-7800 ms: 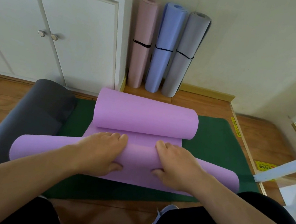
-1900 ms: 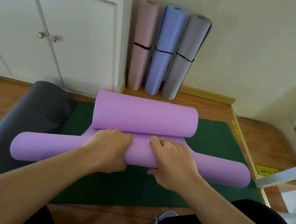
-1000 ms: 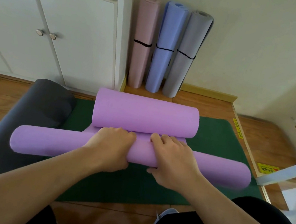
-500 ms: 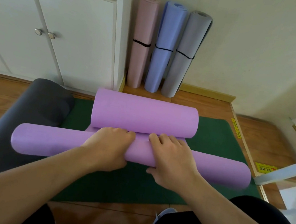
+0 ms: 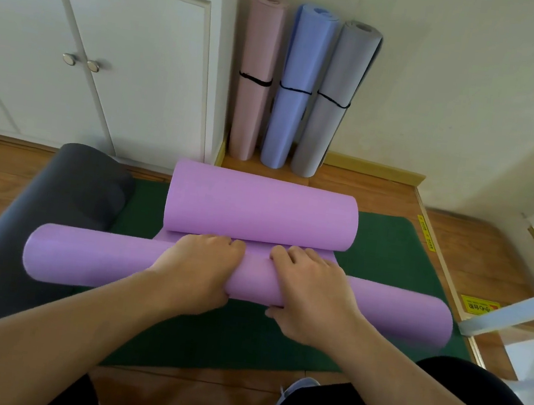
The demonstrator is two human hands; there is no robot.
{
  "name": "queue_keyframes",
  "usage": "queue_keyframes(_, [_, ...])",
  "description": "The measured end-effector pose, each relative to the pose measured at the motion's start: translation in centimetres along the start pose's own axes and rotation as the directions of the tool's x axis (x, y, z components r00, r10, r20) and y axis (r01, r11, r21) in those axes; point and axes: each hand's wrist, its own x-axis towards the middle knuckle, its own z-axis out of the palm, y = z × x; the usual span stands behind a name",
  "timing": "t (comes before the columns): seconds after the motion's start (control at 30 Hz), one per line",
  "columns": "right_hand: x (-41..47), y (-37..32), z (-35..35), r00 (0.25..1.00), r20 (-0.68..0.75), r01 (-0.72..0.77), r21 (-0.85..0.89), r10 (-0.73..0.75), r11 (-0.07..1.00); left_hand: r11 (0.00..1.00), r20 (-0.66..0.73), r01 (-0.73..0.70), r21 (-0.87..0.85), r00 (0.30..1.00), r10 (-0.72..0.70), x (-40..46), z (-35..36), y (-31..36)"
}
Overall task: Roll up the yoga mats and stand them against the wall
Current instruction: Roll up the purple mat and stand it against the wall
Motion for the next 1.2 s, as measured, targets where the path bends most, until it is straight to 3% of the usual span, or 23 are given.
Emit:
queue_keyframes(0.17, [0.1, -0.2, -0.3, 1.0, 0.016, -0.025, 0.008, 0.025, 1.0, 0.999, 0.01, 0.0, -0.044, 1.0, 0.0, -0.1, -0.3, -0.1])
queue_keyframes(0.33, [0.4, 0.4, -0.8, 0.991, 0.063, -0.121, 0.061, 0.118, 0.991, 0.986, -0.171, -0.018, 0.167, 0.984, 0.047, -0.1, 0.1, 0.8])
queue_keyframes(0.57, [0.1, 0.1, 0.1, 0.999, -0.04, -0.027, -0.05, 0.025, 0.998, 1.0, -0.015, 0.01, -0.006, 1.0, -0.01, 0.0, -0.4, -0.2])
queue_keyframes(0.67, [0.3, -0.1, -0.3, 1.0, 0.005, -0.029, -0.02, 0.029, 0.999, 1.0, -0.02, -0.002, -0.017, 1.0, 0.001, -0.3, -0.4, -0.1])
queue_keyframes(0.8, [0.6, 0.2, -1.1, 0.995, 0.058, -0.081, 0.029, 0.079, 0.996, 0.995, -0.141, -0.021, 0.101, 0.989, 0.035, -0.3, 0.2, 0.8])
queue_keyframes(1.03, [0.0, -0.4, -0.2, 0.999, -0.019, 0.029, -0.053, -0.03, 0.998, 0.999, 0.045, 0.004, -0.037, 0.999, -0.002, 0.0, -0.4, -0.1])
queue_keyframes(1.1, [-0.1, -0.6, -0.2, 0.999, 0.015, 0.038, -0.043, -0.038, 0.998, 0.999, 0.093, 0.011, -0.048, 0.996, -0.007, -0.1, -0.5, -0.2])
queue_keyframes(1.2, [0.1, -0.6, -0.8, 0.998, 0.069, -0.006, -0.004, 0.007, 1.0, 0.999, 0.052, -0.019, -0.045, 0.998, 0.022, -0.5, -0.3, 0.1])
